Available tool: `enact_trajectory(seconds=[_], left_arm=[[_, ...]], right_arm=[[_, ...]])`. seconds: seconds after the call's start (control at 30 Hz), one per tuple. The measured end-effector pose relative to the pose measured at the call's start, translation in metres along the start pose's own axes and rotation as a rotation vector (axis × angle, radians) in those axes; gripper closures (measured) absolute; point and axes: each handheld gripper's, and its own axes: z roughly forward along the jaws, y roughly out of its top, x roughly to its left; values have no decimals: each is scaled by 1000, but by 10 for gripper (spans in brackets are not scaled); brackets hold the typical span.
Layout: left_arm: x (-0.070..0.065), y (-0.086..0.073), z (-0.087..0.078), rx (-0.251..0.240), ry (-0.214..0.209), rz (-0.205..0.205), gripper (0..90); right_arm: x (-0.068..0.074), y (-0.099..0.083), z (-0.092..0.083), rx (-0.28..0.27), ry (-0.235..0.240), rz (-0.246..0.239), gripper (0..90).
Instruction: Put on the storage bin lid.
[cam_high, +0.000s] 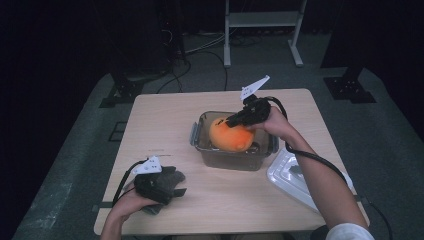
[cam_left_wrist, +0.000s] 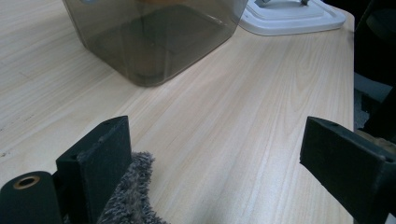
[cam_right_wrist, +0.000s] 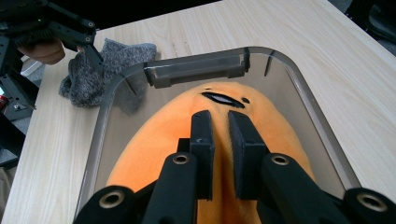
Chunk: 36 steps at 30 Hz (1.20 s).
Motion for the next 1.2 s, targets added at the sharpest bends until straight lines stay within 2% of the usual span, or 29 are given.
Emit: enact_trajectory(seconds=[0.87, 1.2], left_arm=[[-1, 1, -1, -9, -2, 2, 84], [-1, 1, -1, -8, -2, 1, 84]], right_arm=[[0, -5, 24, 69, 14, 18, 782], [0, -6, 25, 85, 13, 23, 753]])
